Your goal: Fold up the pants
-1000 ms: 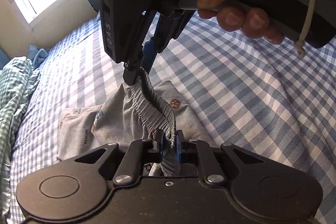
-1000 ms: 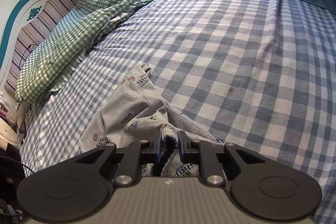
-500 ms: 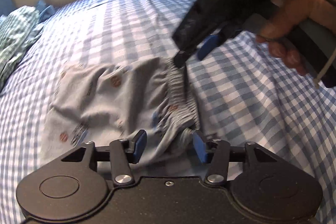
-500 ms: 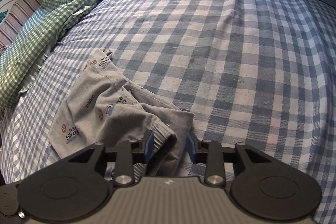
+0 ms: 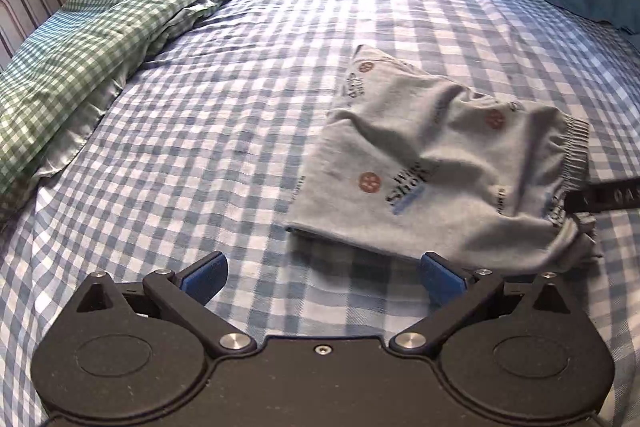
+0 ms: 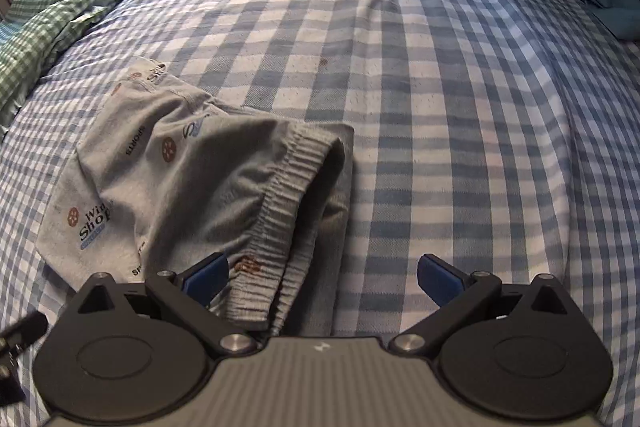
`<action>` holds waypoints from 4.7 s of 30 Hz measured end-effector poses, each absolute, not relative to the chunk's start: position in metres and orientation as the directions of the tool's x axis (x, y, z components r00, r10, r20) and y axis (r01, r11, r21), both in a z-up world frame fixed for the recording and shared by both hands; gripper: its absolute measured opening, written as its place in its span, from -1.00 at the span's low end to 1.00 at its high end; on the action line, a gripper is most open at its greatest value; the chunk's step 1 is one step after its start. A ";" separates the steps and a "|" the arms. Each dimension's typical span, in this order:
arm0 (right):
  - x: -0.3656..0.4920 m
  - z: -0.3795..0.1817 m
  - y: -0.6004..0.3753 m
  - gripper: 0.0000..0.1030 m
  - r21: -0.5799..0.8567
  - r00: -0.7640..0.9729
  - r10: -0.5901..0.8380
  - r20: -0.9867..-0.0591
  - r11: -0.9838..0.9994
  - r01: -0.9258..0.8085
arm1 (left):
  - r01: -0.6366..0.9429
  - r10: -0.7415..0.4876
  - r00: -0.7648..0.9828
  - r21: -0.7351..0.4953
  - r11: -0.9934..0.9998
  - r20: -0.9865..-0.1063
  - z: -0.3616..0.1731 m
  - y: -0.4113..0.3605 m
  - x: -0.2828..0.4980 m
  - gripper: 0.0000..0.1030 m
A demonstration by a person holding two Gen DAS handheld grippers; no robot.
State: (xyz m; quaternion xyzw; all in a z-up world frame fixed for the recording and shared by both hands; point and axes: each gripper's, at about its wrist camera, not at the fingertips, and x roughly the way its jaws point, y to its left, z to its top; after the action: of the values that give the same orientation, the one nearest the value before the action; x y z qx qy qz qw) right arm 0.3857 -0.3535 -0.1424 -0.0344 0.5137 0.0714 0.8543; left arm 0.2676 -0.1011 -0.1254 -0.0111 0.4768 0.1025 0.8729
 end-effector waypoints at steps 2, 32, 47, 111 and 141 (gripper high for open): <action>0.377 -0.147 -0.355 0.99 -0.022 0.472 0.039 -0.881 0.992 -0.123 | -0.206 0.168 0.522 0.068 0.976 -0.836 -0.125 -0.084 0.276 0.98; 0.466 -0.161 -0.231 0.99 -0.179 0.553 0.050 -0.832 0.918 -0.353 | -0.257 -0.036 0.371 -0.139 0.956 -0.928 -0.188 0.003 0.399 0.99; 0.422 -0.145 -0.344 1.00 -0.151 0.597 -0.104 -0.795 0.988 -0.029 | -0.073 -0.017 0.501 -0.061 0.995 -0.865 -0.164 -0.044 0.480 0.98; 0.228 -0.069 -0.265 1.00 0.088 0.536 0.117 -0.836 0.993 -0.080 | -0.128 -0.061 0.473 -0.137 0.982 -0.879 -0.085 -0.014 0.223 0.98; 0.358 -0.117 -0.340 0.91 0.237 0.556 0.230 -0.799 0.970 -0.061 | -0.028 -0.078 0.541 -0.111 0.993 -0.838 -0.113 -0.031 0.331 0.98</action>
State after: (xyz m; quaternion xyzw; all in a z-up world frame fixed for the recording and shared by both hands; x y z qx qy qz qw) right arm 0.3577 -0.3404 -0.1167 0.0913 0.4638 0.0828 0.8773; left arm 0.3313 -0.0314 -0.1128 -0.0554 0.4790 -0.0143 0.8759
